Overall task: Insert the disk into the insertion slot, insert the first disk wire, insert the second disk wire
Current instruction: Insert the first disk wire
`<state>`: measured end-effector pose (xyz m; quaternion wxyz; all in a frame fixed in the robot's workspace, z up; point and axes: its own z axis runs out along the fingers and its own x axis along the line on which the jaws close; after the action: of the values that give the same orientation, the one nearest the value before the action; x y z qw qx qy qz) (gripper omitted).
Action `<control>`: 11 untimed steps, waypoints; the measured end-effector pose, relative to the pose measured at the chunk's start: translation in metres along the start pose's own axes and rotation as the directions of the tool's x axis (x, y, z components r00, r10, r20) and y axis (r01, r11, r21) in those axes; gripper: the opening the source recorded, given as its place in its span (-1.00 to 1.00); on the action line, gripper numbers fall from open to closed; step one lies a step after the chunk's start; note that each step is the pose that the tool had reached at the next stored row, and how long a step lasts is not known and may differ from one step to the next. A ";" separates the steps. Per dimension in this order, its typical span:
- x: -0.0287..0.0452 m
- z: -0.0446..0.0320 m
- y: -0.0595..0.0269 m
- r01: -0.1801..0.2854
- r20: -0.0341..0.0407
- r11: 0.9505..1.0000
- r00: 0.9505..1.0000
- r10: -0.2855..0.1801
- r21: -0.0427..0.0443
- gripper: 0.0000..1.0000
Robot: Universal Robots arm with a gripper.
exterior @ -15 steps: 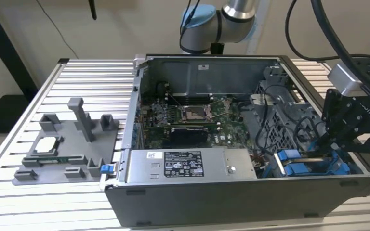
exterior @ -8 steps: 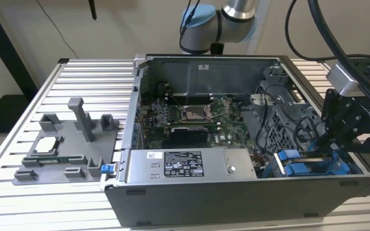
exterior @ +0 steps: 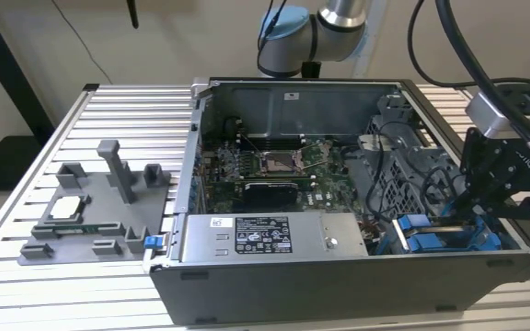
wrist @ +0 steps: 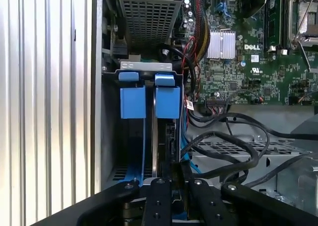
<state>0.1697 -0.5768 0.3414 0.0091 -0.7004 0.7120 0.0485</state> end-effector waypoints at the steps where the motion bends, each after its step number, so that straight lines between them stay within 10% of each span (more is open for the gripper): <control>1: 0.0000 0.0001 0.0006 -0.001 0.000 1.000 1.000 0.001 0.001 -1.00; 11: 0.0001 0.0012 0.0034 -0.009 0.000 1.000 1.000 0.009 0.007 -1.00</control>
<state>0.1663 -0.5768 0.3404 0.0115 -0.6972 0.7153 0.0462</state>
